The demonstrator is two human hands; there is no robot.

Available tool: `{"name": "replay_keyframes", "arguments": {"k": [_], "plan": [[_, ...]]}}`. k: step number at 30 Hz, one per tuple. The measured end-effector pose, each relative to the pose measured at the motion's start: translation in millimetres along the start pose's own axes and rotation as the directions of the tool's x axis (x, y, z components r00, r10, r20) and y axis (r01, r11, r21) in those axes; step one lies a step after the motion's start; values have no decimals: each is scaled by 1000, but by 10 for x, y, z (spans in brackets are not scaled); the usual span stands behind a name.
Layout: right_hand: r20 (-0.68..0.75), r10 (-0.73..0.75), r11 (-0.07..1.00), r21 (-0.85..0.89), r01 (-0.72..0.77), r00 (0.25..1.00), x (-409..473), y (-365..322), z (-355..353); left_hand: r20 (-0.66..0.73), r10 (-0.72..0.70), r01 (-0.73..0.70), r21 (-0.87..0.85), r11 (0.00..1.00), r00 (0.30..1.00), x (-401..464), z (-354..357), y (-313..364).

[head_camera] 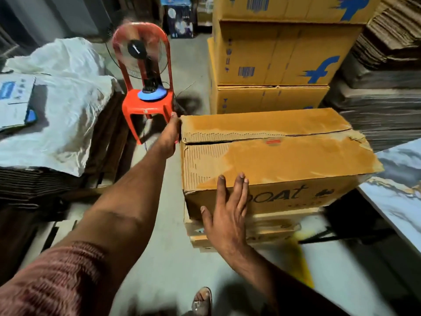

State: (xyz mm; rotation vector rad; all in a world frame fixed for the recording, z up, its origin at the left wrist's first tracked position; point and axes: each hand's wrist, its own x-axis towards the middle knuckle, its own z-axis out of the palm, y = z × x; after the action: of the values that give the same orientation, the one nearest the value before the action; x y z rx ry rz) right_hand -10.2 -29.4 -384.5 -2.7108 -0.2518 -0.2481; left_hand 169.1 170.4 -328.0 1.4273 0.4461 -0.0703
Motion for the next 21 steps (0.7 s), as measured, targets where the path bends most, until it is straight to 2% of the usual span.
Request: {"name": "replay_keyframes", "arguments": {"k": [3, 7, 10, 15, 21], "plan": [[-44, -42, 999, -16, 41, 998, -24, -62, 112, 42, -75, 82, -193, 978, 996, 155, 35, -51], [-85, -44, 998, -51, 40, 995, 113, -129, 210, 74, -42, 53, -164, 985, 996, 184, 138, 12], [-185, -23, 1000, 4, 25, 982, 188, -227, 219, 115, 37, -23, -120, 993, 993, 48, 283, 173], [-472, -66, 991, 72, 113, 879, 187, -279, 130, 174, 202, -173, -169, 970, 964, -128, 460, 391], [-639, -91, 983, 66, 172, 764, 272, -284, 2, 273, 373, -329, -194, 924, 887, -431, 803, 959]]}}
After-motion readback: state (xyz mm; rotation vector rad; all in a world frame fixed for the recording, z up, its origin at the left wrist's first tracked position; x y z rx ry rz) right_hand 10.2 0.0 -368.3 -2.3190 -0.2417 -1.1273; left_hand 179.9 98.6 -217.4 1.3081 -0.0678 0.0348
